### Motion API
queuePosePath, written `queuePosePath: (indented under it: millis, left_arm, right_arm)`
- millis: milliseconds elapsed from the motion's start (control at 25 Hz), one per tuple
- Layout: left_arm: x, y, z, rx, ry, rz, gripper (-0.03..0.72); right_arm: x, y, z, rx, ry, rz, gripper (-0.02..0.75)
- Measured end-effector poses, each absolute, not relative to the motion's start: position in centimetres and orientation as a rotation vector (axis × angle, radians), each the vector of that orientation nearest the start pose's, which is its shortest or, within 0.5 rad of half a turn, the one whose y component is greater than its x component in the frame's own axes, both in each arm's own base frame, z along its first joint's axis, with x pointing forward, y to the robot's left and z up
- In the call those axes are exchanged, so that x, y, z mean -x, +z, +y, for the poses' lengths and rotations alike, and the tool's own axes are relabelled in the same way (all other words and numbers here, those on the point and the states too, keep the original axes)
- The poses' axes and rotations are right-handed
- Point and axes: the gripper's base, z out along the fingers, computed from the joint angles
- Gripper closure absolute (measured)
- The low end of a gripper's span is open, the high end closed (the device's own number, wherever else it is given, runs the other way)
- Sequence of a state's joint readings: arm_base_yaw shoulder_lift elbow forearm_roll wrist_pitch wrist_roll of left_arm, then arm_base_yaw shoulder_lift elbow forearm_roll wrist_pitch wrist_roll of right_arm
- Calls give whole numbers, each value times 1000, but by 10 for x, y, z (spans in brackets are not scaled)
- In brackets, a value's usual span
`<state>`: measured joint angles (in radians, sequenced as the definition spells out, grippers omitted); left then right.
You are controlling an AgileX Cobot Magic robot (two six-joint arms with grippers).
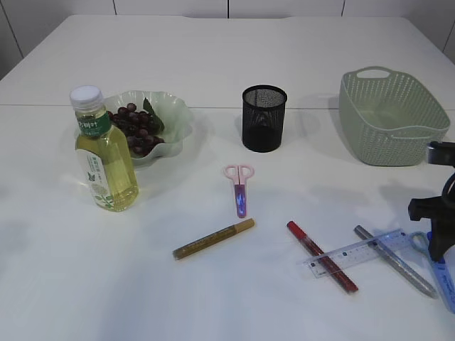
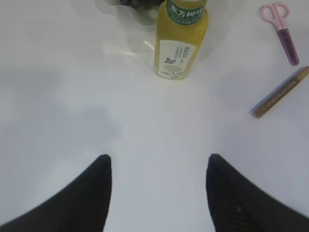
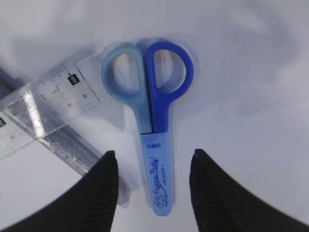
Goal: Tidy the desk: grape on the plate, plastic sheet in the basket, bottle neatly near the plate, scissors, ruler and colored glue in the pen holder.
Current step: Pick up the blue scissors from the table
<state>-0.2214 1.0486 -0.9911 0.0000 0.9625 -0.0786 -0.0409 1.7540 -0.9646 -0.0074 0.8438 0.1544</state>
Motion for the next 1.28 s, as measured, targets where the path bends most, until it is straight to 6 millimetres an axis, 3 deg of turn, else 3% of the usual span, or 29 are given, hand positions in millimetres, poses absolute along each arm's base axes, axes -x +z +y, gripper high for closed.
queuePosePath:
  millis: [720, 1280]
  left_arm:
    - [-192, 344, -43, -179, -123, 2504, 253]
    - [-191, 343, -43, -177, -130, 2507, 253]
  right_arm:
    - [-295, 133, -13, -296, -9, 3123, 351]
    - [-295, 132, -14, -312, -27, 3122, 352]
